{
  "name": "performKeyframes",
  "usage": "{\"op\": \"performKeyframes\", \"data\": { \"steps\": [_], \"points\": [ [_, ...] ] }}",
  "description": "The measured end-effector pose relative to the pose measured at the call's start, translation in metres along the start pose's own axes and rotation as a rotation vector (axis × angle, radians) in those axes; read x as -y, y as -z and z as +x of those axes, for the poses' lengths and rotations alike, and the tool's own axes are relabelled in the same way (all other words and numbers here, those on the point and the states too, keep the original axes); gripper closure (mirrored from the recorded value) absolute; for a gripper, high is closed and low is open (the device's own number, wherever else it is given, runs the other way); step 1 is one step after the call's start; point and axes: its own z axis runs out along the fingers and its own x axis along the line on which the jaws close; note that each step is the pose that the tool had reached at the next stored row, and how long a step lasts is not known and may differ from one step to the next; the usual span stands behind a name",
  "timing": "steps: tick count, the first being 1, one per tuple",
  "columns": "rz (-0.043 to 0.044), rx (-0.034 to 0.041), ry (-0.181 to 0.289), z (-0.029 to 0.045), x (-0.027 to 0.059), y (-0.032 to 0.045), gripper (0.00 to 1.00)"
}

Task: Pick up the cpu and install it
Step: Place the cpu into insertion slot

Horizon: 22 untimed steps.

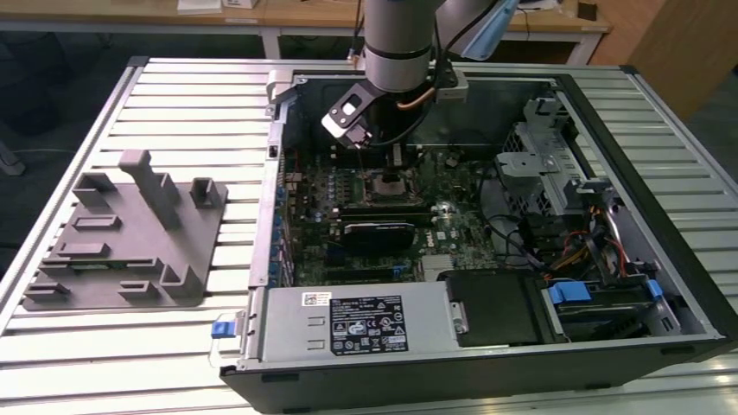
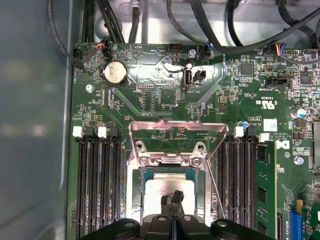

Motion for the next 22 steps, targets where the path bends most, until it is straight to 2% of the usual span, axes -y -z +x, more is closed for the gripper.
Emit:
{"op": "performKeyframes", "data": {
  "steps": [22],
  "points": [
    [0.0001, 0.0001, -0.002, -0.0007, 0.0002, -0.0092, 0.89]
  ]
}}
